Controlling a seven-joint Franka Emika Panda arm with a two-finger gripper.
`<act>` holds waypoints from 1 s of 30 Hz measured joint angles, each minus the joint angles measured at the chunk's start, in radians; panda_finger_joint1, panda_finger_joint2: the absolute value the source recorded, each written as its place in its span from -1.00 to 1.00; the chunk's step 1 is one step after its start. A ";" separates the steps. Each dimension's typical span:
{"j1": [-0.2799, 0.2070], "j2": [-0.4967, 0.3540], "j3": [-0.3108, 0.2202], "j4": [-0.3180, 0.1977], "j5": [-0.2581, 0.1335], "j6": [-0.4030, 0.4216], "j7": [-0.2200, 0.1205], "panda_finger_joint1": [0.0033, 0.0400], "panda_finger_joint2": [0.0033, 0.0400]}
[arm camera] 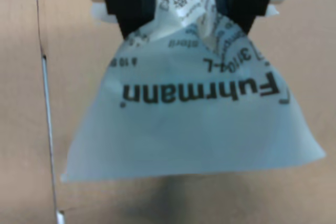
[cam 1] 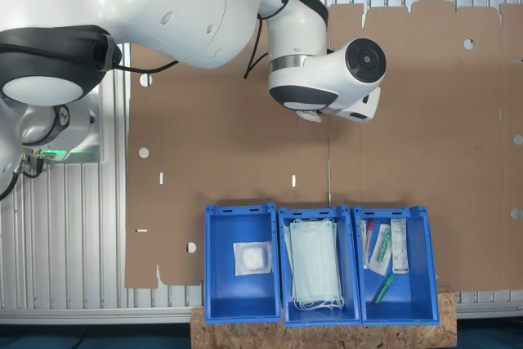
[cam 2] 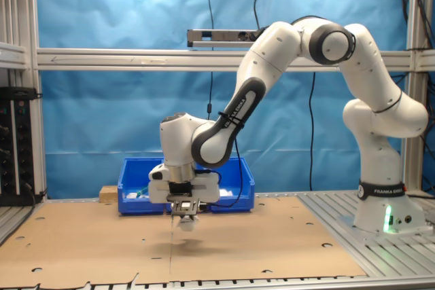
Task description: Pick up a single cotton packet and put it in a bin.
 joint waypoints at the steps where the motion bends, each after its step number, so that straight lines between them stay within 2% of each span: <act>1: 0.000 -0.014 0.000 0.000 0.000 -0.012 0.000 -0.78 -0.78; 15: 0.000 -0.236 -0.001 -0.003 -0.001 -0.145 0.000 -0.78 -0.78; 21: 0.000 -0.338 -0.003 -0.018 -0.016 -0.185 0.000 -0.78 -0.78; 25: 0.000 -0.399 -0.005 -0.039 -0.047 -0.209 0.000 -0.78 -0.78; 30: 0.000 -0.480 -0.009 -0.084 -0.130 -0.247 -0.002 -0.78 -0.78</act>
